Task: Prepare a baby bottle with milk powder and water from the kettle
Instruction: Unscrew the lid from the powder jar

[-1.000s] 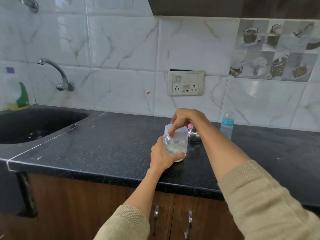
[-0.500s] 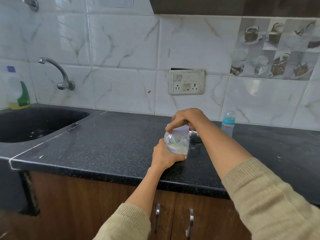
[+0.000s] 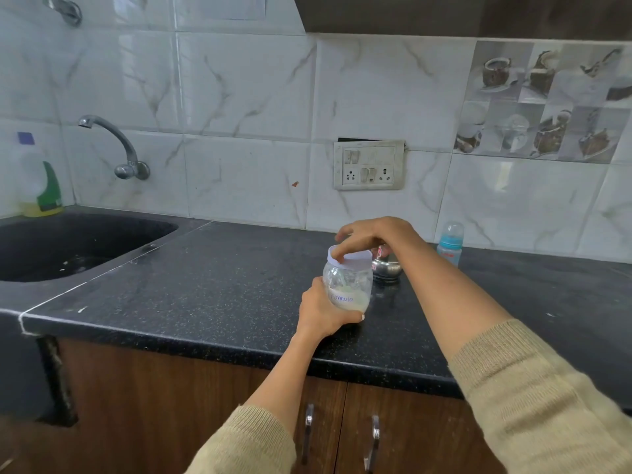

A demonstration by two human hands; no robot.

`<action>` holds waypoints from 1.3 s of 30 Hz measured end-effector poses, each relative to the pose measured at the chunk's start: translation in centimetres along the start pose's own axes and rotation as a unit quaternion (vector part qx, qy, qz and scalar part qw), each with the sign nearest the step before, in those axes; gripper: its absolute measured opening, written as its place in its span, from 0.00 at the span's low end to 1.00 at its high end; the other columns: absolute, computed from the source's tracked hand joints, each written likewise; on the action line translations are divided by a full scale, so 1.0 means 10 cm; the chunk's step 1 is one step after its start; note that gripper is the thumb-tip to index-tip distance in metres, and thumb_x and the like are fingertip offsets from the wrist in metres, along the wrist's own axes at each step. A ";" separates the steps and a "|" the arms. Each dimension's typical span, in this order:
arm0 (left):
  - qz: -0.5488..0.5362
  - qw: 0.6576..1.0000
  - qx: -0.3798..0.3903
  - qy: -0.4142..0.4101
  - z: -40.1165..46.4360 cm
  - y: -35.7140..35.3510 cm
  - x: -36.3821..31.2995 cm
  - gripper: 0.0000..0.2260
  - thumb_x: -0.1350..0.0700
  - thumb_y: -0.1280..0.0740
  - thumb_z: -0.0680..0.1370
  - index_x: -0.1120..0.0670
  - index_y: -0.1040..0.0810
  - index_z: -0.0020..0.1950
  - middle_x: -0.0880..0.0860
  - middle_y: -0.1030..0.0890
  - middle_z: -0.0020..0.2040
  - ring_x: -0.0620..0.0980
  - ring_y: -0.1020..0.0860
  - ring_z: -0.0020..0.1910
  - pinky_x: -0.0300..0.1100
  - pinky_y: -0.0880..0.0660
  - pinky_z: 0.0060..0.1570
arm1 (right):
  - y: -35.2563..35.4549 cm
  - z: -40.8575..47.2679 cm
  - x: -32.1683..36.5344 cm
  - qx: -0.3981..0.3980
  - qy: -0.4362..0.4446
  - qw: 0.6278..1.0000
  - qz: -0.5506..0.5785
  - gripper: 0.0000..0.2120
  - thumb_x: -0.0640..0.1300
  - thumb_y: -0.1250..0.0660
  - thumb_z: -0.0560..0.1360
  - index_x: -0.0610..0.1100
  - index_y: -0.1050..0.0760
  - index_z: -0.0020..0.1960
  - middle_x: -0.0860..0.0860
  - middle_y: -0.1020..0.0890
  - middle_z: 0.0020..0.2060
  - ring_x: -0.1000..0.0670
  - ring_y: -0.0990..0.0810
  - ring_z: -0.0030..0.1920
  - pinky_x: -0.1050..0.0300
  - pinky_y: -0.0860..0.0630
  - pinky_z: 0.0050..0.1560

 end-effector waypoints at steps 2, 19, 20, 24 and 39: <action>-0.004 1.000 -0.002 0.001 0.00 0.00 0.01 0.39 0.44 0.22 0.52 0.49 0.34 0.59 0.46 0.25 0.52 0.45 0.25 0.49 0.36 0.30 0.40 | 0.02 0.00 0.00 0.007 0.013 1.000 0.027 0.41 0.59 0.33 0.66 0.60 0.47 0.75 0.49 0.42 0.75 0.41 0.34 0.69 0.46 0.30 0.62; -0.026 1.000 -0.013 0.004 0.06 0.02 0.08 0.36 0.46 0.21 0.54 0.50 0.32 0.57 0.44 0.25 0.49 0.43 0.25 0.47 0.32 0.32 0.36 | -0.09 0.18 -0.22 -0.054 0.083 0.975 0.200 0.35 0.47 0.28 0.60 0.48 0.33 0.66 0.50 0.28 0.59 0.46 0.23 0.55 0.50 0.20 0.51; -0.021 1.000 -0.009 0.004 0.08 0.04 0.08 0.36 0.47 0.21 0.54 0.50 0.31 0.58 0.46 0.24 0.51 0.45 0.25 0.48 0.32 0.31 0.37 | -0.11 0.21 -0.29 -0.056 0.098 0.955 0.274 0.35 0.44 0.28 0.63 0.49 0.35 0.68 0.50 0.29 0.60 0.46 0.24 0.56 0.50 0.20 0.51; 0.036 0.999 -0.012 0.010 0.22 0.22 0.11 0.35 0.45 0.21 0.53 0.52 0.26 0.57 0.49 0.21 0.52 0.48 0.23 0.50 0.37 0.27 0.43 | -0.35 0.22 -0.58 -0.083 0.135 0.803 0.575 0.30 0.32 0.31 0.68 0.49 0.36 0.65 0.46 0.27 0.56 0.47 0.23 0.50 0.52 0.22 0.49; 0.074 0.996 -0.003 0.042 0.80 0.48 0.19 0.25 0.48 0.20 0.57 0.52 0.22 0.50 0.52 0.18 0.51 0.51 0.21 0.50 0.44 0.25 0.51 | -1.30 0.19 -0.41 -0.017 0.164 0.901 0.401 0.30 0.56 0.21 0.53 0.54 0.37 0.46 0.48 0.24 0.57 0.49 0.26 0.56 0.55 0.28 0.46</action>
Point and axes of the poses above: each hand's wrist, its own z-axis towards the middle knuckle, its own y-axis out of the back of the hand, x = y × z, the point moved 2 cm from there along z, towards the middle knuckle
